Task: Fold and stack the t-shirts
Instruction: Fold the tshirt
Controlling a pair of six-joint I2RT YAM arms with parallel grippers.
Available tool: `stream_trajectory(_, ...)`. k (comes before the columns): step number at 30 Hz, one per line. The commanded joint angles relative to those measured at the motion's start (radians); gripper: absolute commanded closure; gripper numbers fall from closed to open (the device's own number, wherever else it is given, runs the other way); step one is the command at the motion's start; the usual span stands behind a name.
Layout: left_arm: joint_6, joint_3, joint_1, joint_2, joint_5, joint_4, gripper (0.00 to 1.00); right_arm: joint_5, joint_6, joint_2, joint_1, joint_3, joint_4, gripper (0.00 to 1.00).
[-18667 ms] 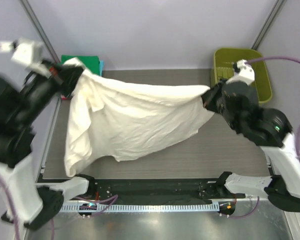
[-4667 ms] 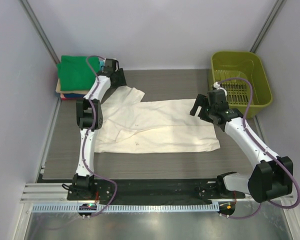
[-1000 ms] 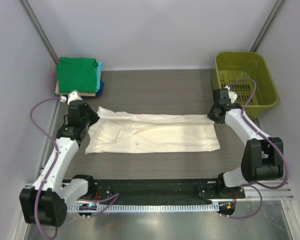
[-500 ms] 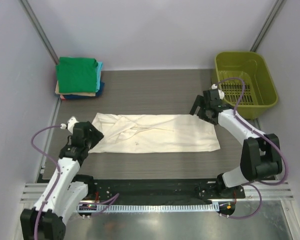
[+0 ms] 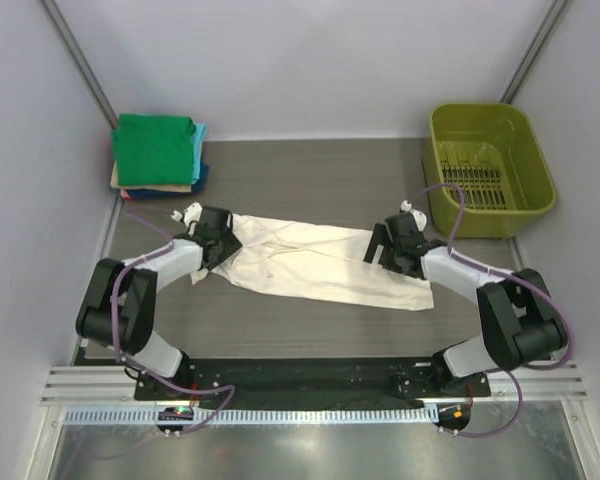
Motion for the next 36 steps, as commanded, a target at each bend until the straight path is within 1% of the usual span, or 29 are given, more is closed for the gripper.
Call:
stream_trajectory(1,-0.009,0.077,-0.019,0.190,0.011,0.068,0.37,-0.103,0.135,-0.044,0.084,-0.152,-0.073,0.03)
stream_trajectory(2,-0.003,0.166,-0.023,0.274,0.003,0.064,0.37,-0.110,0.197,-0.098,0.119,-0.175,-0.073,0.03)
stream_trajectory(4,0.007,0.283,-0.035,0.383,0.004,0.052,0.37,-0.123,0.300,-0.165,0.254,-0.239,-0.064,0.03)
stream_trajectory(5,0.016,0.431,-0.039,0.434,0.014,0.038,0.37,-0.125,0.351,-0.196,0.315,-0.253,-0.056,0.03)
stream_trajectory(6,0.024,0.522,-0.040,0.559,0.039,0.000,0.37,-0.122,0.473,-0.254,0.380,-0.258,-0.050,0.03)
stream_trajectory(7,0.039,0.624,-0.049,0.617,0.063,-0.028,0.38,-0.102,0.516,-0.273,0.544,-0.241,-0.027,0.03)
stream_trajectory(8,0.116,0.859,-0.058,0.685,0.098,-0.090,0.38,-0.084,0.550,-0.288,0.617,-0.214,-0.021,0.03)
stream_trajectory(9,0.155,1.000,-0.066,0.747,0.127,-0.152,0.37,-0.050,0.563,-0.294,0.700,-0.175,-0.027,0.03)
stream_trajectory(10,0.198,1.154,-0.084,0.875,0.168,-0.230,0.35,-0.015,0.554,-0.287,0.798,-0.070,-0.100,0.03)
stream_trajectory(11,0.232,1.454,-0.092,0.926,0.184,-0.313,0.33,0.057,0.552,-0.279,0.828,-0.010,-0.165,0.03)
stream_trajectory(12,0.301,1.581,-0.107,0.968,0.202,-0.426,0.31,0.085,0.546,-0.275,0.841,0.042,-0.227,0.02)
stream_trajectory(13,0.327,1.757,-0.111,1.017,0.237,-0.483,0.28,0.138,0.517,-0.279,0.847,0.123,-0.309,0.01)
stream_trajectory(15,0.335,1.816,-0.111,1.005,0.241,-0.498,0.25,0.214,0.488,-0.302,0.847,0.178,-0.358,0.00)
stream_trajectory(17,0.353,1.713,-0.111,0.889,0.227,-0.440,0.21,0.298,0.419,-0.321,0.816,0.239,-0.412,0.00)
stream_trajectory(18,0.364,1.605,-0.109,0.794,0.218,-0.395,0.18,0.303,0.372,-0.313,0.748,0.276,-0.440,0.00)
stream_trajectory(19,0.375,1.554,-0.111,0.742,0.218,-0.395,0.17,0.292,0.341,-0.313,0.747,0.291,-0.443,0.00)
stream_trajectory(20,0.387,1.512,-0.111,0.697,0.215,-0.380,0.16,0.277,0.315,-0.301,0.665,0.302,-0.443,0.00)
stream_trajectory(22,0.407,1.434,-0.111,0.605,0.193,-0.390,0.16,0.245,0.261,-0.273,0.596,0.343,-0.432,0.00)
stream_trajectory(23,0.406,1.344,-0.111,0.514,0.166,-0.404,0.16,0.236,0.206,-0.240,0.539,0.360,-0.426,0.00)
stream_trajectory(25,0.386,1.220,-0.109,0.403,0.167,-0.404,0.16,0.211,0.160,-0.190,0.499,0.417,-0.421,0.00)
stream_trajectory(26,0.363,1.084,-0.112,0.293,0.187,-0.399,0.16,0.194,0.129,-0.170,0.482,0.434,-0.420,0.00)
stream_trajectory(28,0.338,0.937,-0.112,0.193,0.214,-0.395,0.18,0.157,0.127,-0.138,0.459,0.448,-0.426,0.00)
stream_trajectory(29,0.306,0.794,-0.115,0.133,0.228,-0.395,0.19,0.150,0.136,-0.138,0.457,0.437,-0.424,0.00)
stream_trajectory(30,0.294,0.720,-0.127,0.031,0.241,-0.393,0.19,0.137,0.156,-0.147,0.457,0.417,-0.420,0.00)
stream_trajectory(31,0.288,0.647,-0.141,-0.030,0.244,-0.393,0.20,0.110,0.171,-0.158,0.456,0.364,-0.412,0.00)
stream_trajectory(32,0.272,0.516,-0.157,-0.077,0.241,-0.399,0.20,0.093,0.185,-0.172,0.456,0.329,-0.412,0.00)
stream_trajectory(33,0.254,0.453,-0.189,-0.123,0.236,-0.405,0.20,0.076,0.201,-0.184,0.457,0.290,-0.414,0.00)
stream_trajectory(34,0.239,0.340,-0.209,-0.219,0.242,-0.413,0.21,0.036,0.243,-0.236,0.459,0.199,-0.412,0.00)
stream_trajectory(36,0.174,0.230,-0.271,-0.310,0.253,-0.435,0.22,0.001,0.288,-0.303,0.471,0.102,-0.400,0.00)
